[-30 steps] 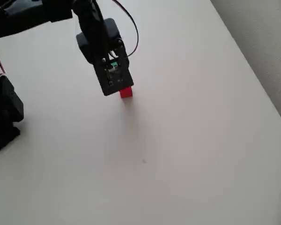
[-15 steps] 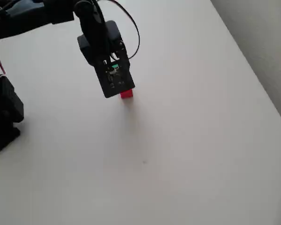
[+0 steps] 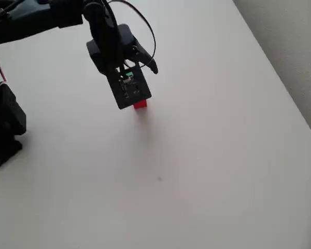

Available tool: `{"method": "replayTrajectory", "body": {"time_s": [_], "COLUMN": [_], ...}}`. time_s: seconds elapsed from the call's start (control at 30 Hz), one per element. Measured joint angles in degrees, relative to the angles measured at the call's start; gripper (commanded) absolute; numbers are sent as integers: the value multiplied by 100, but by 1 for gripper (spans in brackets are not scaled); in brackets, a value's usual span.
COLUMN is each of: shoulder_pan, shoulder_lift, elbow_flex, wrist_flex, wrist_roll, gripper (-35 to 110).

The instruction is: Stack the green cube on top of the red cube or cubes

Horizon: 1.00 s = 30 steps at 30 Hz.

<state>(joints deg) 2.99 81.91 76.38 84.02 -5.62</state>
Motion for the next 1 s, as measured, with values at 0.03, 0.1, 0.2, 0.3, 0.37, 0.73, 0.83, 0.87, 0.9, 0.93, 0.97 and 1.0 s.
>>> {"method": "replayTrajectory", "body": {"time_s": [0.03,0.1,0.2,0.3,0.37,0.73,0.83,0.87,0.9,0.93,0.97,1.0], "shoulder_pan": [0,44,114,97,105,-105,-88,-114,-123,-114,-97,-97], "shoulder_lift": [0,229,703,1485,2162,5177,6012,6144,6249,6311,6363,6750], "elbow_flex": [0,0,-141,-158,-246,-105,167,220,237,272,343,747], "wrist_flex": [0,202,422,826,1011,1890,1942,1969,1969,1969,1960,1881], "wrist_roll": [0,-114,-176,-264,-272,-360,-431,-439,-439,-439,-457,-536], "gripper": [30,30,30,29,29,29,29,29,29,29,29,29]}}
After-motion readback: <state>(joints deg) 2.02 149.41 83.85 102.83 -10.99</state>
